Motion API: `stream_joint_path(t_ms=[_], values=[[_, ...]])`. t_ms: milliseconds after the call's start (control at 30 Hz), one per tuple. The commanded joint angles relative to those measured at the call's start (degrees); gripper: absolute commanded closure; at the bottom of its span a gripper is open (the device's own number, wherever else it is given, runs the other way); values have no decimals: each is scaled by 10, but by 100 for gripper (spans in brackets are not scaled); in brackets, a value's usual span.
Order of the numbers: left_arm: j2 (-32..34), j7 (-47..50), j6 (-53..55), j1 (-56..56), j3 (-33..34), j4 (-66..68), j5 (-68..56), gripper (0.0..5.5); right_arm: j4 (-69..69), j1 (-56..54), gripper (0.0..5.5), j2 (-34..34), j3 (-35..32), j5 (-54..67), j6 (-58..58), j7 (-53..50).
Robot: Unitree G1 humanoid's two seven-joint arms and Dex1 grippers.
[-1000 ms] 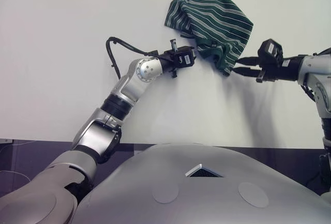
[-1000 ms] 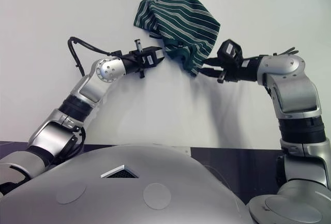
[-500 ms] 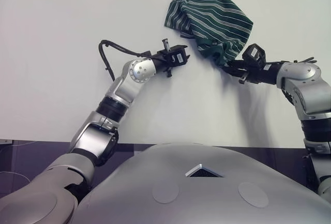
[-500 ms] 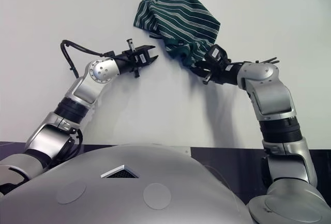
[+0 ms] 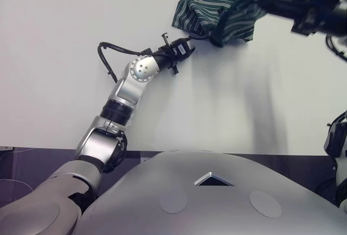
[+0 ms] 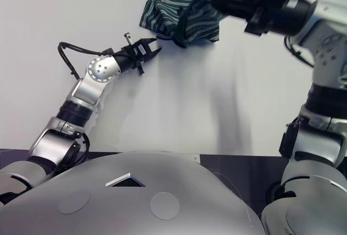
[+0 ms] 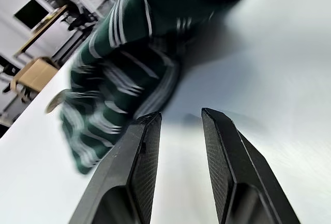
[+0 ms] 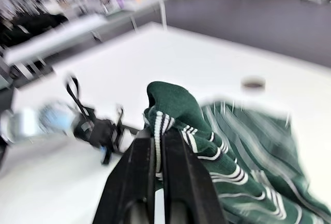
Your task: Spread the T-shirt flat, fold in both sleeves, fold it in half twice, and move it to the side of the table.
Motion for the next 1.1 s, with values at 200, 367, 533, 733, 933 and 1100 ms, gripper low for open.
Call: stream_joint_path(t_ms=[200,367,533,733,933,1100], values=[[-74,-29,179,-16,113,-244,-304,327,83,-179,550,0,15,3,19,-7],[-56,-18,220,5,82,-275,-287,270,104,-210,550,6,16,6,31,-21],[-36,-7,267,43,32,-303,-265,270,87,-204,550,16,9,26,57,-33],[-100,78,204,8,63,-143,-219,270,59,-190,550,43,-10,66,93,-65],[-133,98,205,7,72,-102,-218,327,47,-175,550,50,-17,79,99,-81],[-128,101,197,15,91,-93,-216,426,50,-166,550,44,-13,70,88,-79]])
